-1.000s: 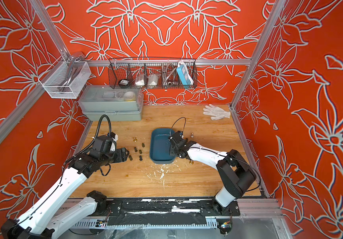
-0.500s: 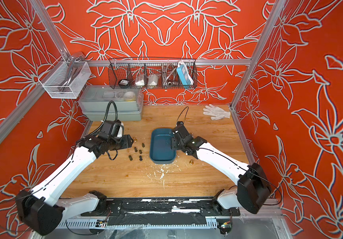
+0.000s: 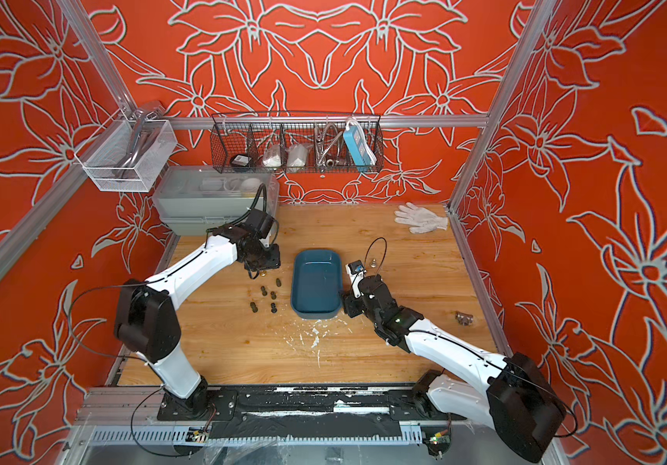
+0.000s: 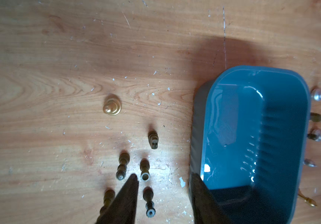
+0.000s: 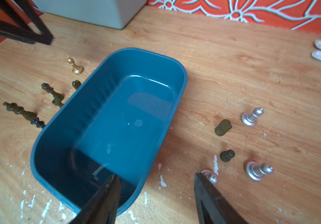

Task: Put the chess pieces into the storage box
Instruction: Place the storage box at the center of the board, then pick up the chess piece at the center of the board.

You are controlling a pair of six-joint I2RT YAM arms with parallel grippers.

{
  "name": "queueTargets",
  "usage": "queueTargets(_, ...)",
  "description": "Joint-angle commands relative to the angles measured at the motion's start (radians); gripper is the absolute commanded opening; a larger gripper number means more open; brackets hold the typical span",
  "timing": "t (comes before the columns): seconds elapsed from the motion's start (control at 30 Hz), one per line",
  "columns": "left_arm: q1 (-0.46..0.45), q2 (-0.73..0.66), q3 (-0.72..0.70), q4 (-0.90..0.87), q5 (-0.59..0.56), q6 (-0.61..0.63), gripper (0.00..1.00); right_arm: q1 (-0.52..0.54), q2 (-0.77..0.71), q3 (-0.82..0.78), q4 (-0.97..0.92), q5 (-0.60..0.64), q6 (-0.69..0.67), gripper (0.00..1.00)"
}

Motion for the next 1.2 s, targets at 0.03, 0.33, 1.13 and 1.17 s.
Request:
queueTargets(0.03, -0.016, 0.072, 0.038, -0.070, -0.021, 0.007, 0.39, 0.001, -0.030, -0.048, 0.183, -0.016, -0.044, 0.65)
queueTargets(0.33, -0.030, 0.192, 0.067, -0.085, -0.049, 0.008, 0.39, 0.003, -0.030, -0.071, 0.244, -0.088, -0.058, 0.65)
queueTargets(1.13, -0.027, 0.306, 0.074, -0.032, -0.075, 0.014, 0.25, 0.005, 0.018, -0.041, 0.221, -0.079, -0.047, 0.65)
queueTargets(1.17, -0.027, 0.307, 0.072, -0.029, -0.073, 0.014, 0.25, 0.004, 0.016, -0.042, 0.221, -0.076, -0.045, 0.65)
